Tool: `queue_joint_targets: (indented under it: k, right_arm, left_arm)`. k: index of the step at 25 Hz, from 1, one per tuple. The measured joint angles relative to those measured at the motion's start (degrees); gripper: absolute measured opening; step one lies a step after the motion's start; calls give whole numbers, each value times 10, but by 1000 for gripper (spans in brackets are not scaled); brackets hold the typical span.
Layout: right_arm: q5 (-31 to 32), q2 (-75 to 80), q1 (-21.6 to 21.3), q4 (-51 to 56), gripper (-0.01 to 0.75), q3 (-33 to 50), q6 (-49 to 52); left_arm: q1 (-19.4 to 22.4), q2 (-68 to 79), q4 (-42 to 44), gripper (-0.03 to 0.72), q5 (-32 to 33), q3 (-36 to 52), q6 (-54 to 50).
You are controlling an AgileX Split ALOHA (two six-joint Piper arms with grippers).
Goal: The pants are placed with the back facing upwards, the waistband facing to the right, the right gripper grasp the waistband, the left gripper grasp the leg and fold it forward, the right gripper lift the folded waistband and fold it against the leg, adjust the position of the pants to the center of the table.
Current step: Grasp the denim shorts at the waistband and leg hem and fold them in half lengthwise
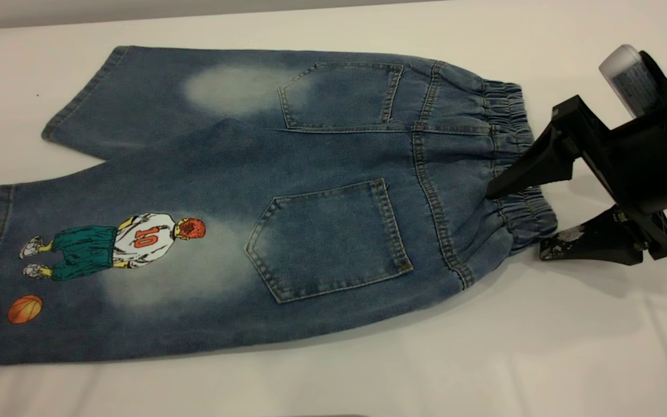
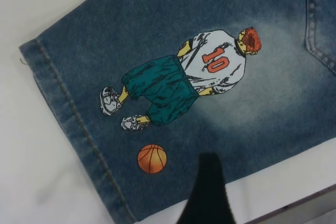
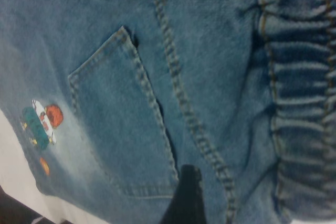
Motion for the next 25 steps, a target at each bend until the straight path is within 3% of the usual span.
queue_joint_targets:
  k: [1,2,3,5,11,13,20,25]
  right_arm:
    - [0,5,0,1,586,-2,3]
    - [10,24,0,11,518,-11,3]
    - [10,24,0,11,518,-11,3]
    - [2,28,0,11,437,-17,3]
    - [-1,29,0,12,110,-17,3]
    - [5,29,0,12,50,-17,3]
    - [23,29,-1,13,38,-17,-8]
    - [37,29,-2,12,38,-30,-18]
  left_arm:
    - [0,0,0,538,0,0,0]
    - [0,0,0,538,0,0,0]
    - [0,0,0,538,0,0,0]
    - [0,4,2,538,0,0,0]
    - [0,46,57,538,13,4,-2]
    - [0,65,83,538,22,12,-2]
    - [0,107,186,538,21,40,-1]
    - [0,152,216,538,-24,73,-1]
